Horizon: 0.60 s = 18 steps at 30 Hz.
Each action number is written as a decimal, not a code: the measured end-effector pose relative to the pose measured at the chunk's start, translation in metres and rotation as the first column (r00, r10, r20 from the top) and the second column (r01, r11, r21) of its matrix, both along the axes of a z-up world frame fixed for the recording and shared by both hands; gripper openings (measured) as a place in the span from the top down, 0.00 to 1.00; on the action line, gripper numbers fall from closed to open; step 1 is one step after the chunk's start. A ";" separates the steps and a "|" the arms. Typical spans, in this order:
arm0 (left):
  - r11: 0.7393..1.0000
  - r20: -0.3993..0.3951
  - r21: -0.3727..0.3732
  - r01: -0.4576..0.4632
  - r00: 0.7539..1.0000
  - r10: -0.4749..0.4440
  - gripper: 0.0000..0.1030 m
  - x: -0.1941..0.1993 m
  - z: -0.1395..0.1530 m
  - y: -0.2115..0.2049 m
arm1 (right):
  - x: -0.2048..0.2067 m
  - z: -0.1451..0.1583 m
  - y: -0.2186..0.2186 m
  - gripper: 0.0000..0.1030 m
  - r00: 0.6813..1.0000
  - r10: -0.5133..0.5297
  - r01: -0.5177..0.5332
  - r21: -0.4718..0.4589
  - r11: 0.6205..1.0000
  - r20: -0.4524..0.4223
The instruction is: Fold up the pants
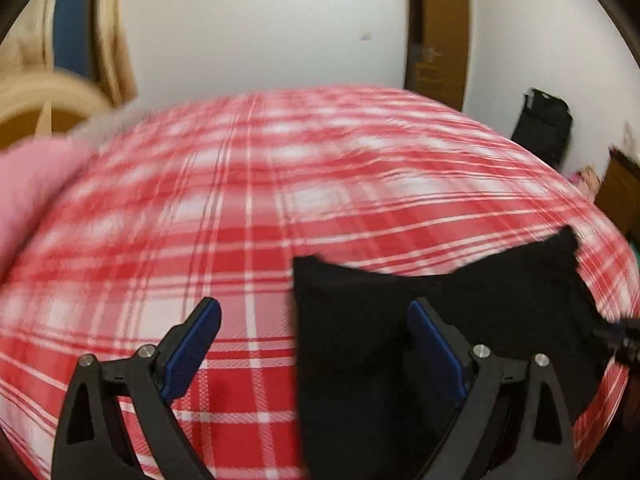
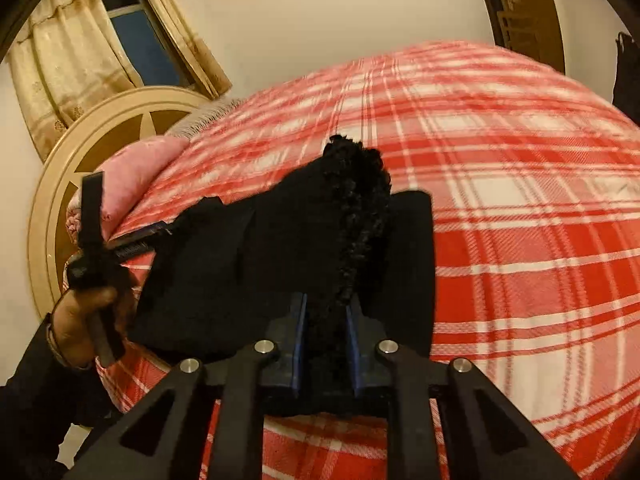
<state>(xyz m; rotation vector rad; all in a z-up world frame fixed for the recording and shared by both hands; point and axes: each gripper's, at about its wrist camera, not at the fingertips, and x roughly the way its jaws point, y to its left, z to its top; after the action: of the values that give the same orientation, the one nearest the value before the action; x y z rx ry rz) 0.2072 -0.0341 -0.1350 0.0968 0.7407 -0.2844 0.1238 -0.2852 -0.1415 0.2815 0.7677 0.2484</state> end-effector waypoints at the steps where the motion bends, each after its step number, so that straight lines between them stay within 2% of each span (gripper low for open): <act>1: 1.000 -0.022 -0.008 -0.010 1.000 0.010 0.06 0.004 -0.006 0.000 | -0.004 -0.001 0.001 0.84 1.000 -0.001 0.001 -0.022 1.000 -0.009; 4: 0.999 -0.047 -0.036 0.011 0.999 -0.013 0.07 0.001 -0.016 -0.009 | -0.006 -0.025 -0.005 0.84 0.996 -0.039 0.034 -0.064 0.997 -0.079; 7: 0.998 -0.011 0.025 0.053 0.999 -0.052 0.06 -0.008 -0.018 -0.026 | -0.001 -0.030 -0.020 0.81 0.995 -0.041 0.044 0.027 0.999 -0.090; 9: 0.996 -0.012 0.056 0.075 0.997 -0.075 0.05 -0.008 -0.026 -0.040 | -0.002 -0.025 -0.022 0.66 0.996 -0.062 0.063 0.010 0.998 -0.071; 10: 0.995 -0.023 0.061 0.082 0.996 -0.081 0.05 -0.006 -0.030 -0.041 | -0.005 -0.021 -0.023 0.62 0.995 -0.084 0.085 0.009 0.996 -0.058; 11: 0.993 -0.030 0.088 0.077 0.997 -0.075 0.05 -0.003 -0.033 -0.043 | -0.007 -0.016 -0.023 0.61 0.994 -0.108 0.108 -0.004 0.994 -0.036; 13: 0.993 -0.024 0.092 0.079 0.997 -0.077 0.05 -0.004 -0.028 -0.044 | -0.012 0.005 -0.011 0.61 0.991 -0.121 0.126 -0.081 0.989 0.066; 16: 0.995 0.010 0.060 0.074 0.997 -0.075 0.05 -0.013 -0.011 -0.033 | -0.007 0.036 0.019 0.59 0.979 -0.031 0.064 -0.161 0.985 0.200; 18: 0.997 0.030 0.045 0.060 0.998 -0.062 0.04 -0.017 -0.004 -0.027 | 0.008 0.046 0.039 0.55 0.974 0.065 -0.030 -0.163 0.986 0.216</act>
<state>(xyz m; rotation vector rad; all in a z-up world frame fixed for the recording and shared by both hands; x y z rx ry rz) 0.1906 -0.0613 -0.1394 0.1654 0.7134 -0.3240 0.1320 -0.2466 -0.0956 0.0819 0.5709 0.2574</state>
